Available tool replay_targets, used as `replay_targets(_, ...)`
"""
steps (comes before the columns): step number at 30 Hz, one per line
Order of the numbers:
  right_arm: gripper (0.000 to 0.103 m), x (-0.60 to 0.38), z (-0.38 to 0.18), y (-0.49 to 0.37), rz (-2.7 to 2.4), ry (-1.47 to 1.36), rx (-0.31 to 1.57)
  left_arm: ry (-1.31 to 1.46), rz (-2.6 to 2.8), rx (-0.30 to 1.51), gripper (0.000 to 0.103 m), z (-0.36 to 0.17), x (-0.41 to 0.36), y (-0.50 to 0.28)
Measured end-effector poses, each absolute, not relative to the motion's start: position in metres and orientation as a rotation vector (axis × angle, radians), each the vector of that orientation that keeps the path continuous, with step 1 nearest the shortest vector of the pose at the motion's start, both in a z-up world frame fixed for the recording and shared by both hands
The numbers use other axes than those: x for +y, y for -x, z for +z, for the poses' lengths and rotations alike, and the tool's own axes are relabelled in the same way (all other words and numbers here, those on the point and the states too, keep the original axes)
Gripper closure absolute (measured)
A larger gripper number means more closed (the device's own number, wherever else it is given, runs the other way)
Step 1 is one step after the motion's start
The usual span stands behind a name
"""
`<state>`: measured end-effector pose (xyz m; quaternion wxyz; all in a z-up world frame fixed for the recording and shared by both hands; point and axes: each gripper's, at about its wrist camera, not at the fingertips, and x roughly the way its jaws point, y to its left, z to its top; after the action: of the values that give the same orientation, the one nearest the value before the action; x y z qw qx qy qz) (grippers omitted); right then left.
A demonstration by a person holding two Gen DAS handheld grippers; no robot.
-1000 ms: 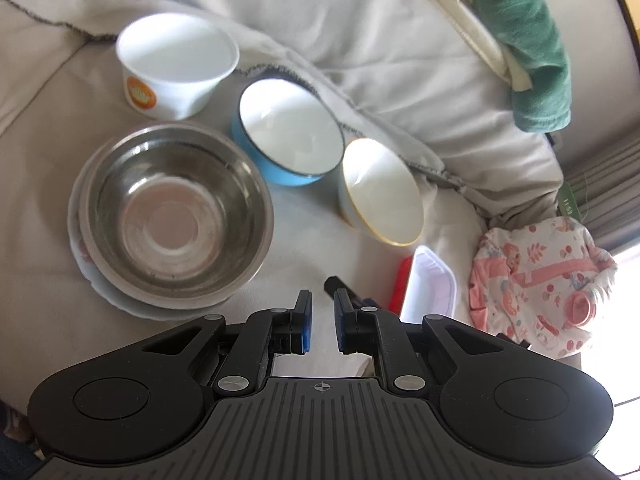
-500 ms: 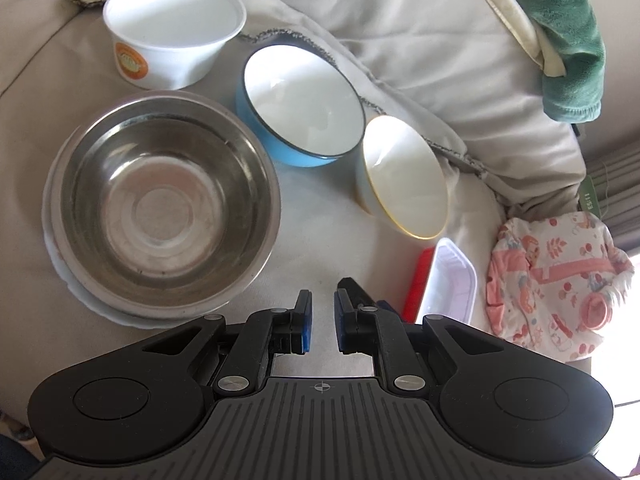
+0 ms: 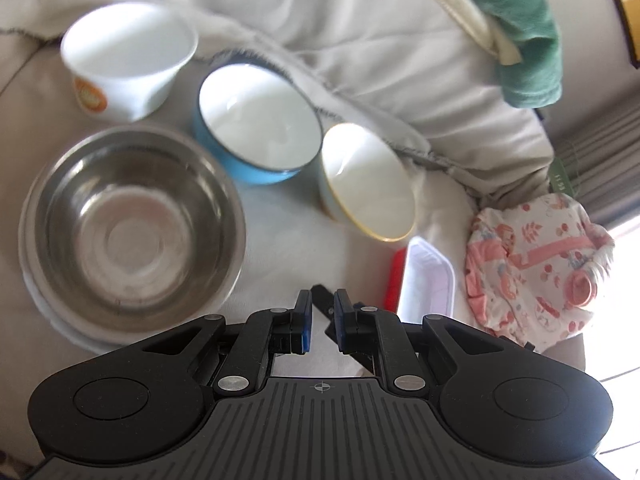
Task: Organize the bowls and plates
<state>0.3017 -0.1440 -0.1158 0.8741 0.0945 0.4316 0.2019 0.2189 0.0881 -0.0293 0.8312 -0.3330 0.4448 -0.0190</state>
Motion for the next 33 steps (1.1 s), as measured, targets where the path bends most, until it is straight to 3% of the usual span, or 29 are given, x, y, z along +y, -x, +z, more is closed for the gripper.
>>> replay_targets(9,0.033,-0.161,-0.084,-0.331,0.396,-0.277,0.882,0.574,-0.026,0.918,0.089,-0.062,0.078,-0.250)
replay_targets(13,0.033,-0.153,-0.065,-0.372,0.336,-0.142,0.855,0.477,-0.017,0.846,0.087,-0.077,0.060,-0.280)
replay_targets(19,0.034,-0.153,-0.082,-0.439,0.278,-0.154,0.833,0.486,-0.006,0.771,0.086,-0.084,0.053,-0.323)
replay_targets(20,0.042,-0.155,-0.089,-0.444,0.301,-0.171,0.860,0.487,0.002,0.766,0.086,-0.086,0.052,-0.330)
replay_targets(21,0.061,-0.155,-0.095,-0.448,0.330,-0.189,0.893,0.495,0.014,0.762,0.085,-0.088,0.053,-0.336)
replay_targets(23,0.072,-0.156,-0.103,-0.453,0.370,-0.220,0.950,0.499,0.049,0.767,0.083,-0.093,0.053,-0.348)
replay_targets(26,0.073,-0.155,-0.102,-0.449,0.393,-0.206,0.948,0.465,0.083,0.785,0.086,-0.097,0.049,-0.357)
replay_targets(28,0.073,-0.154,-0.099,-0.443,0.408,-0.195,0.954,0.451,0.064,0.804,0.078,-0.097,0.047,-0.355)
replay_targets(33,0.073,-0.156,-0.092,-0.410,0.440,-0.125,0.966,0.424,0.036,0.868,0.078,-0.089,0.047,-0.321)
